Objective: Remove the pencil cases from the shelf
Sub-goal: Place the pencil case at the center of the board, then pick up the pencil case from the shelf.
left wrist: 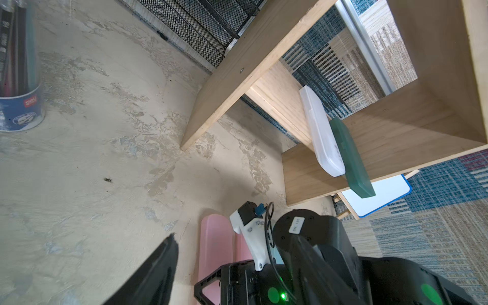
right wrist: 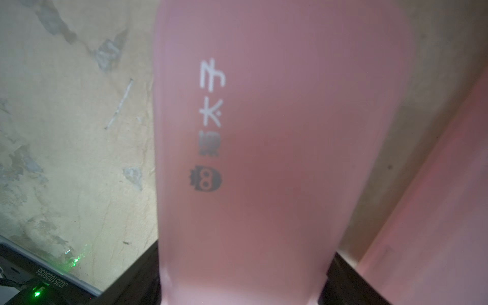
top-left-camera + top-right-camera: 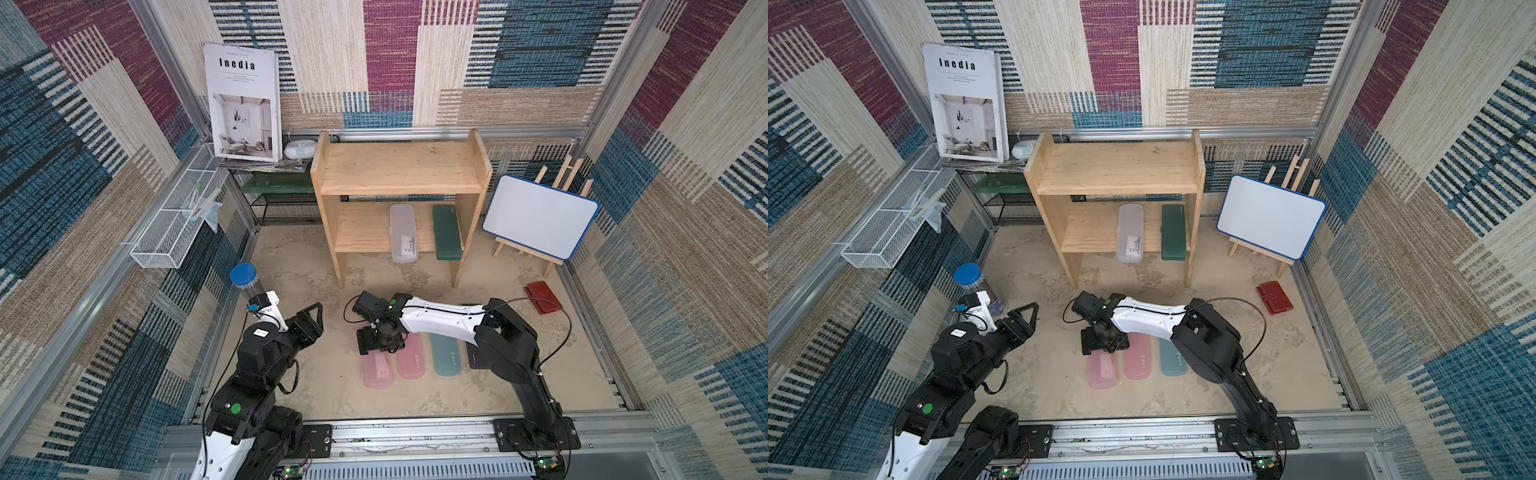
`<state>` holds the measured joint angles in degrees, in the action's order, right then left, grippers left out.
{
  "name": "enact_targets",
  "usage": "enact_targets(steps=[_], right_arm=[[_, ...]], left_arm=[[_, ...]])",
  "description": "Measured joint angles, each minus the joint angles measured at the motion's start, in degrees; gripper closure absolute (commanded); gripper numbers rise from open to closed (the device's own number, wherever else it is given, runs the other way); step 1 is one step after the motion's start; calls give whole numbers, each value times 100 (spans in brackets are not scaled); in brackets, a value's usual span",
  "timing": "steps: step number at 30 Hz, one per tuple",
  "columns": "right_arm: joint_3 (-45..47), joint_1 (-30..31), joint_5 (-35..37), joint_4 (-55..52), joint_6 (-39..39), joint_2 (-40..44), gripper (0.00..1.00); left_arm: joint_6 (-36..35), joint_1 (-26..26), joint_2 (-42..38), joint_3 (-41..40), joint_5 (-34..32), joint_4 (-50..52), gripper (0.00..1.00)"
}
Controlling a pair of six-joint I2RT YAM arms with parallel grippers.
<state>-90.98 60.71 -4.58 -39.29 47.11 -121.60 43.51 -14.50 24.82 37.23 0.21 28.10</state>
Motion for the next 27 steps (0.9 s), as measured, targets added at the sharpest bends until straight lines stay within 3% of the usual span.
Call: enact_targets(steps=[7, 15, 20, 27], right_arm=[[-264, 2, -24, -44, 44, -144, 1], [-658, 2, 240, -343, -138, 214, 1], [-581, 17, 918, -396, -463, 1460, 1], [675, 2, 2079, -339, -859, 3683, 1]], left_arm=[[-2, 0, 140, 63, 4, -20, 26], [55, 0, 341, 308, 42, -20, 21], [337, 0, 772, 619, 352, -269, 19], [1117, -26, 1941, 925, 1340, -1270, 18]])
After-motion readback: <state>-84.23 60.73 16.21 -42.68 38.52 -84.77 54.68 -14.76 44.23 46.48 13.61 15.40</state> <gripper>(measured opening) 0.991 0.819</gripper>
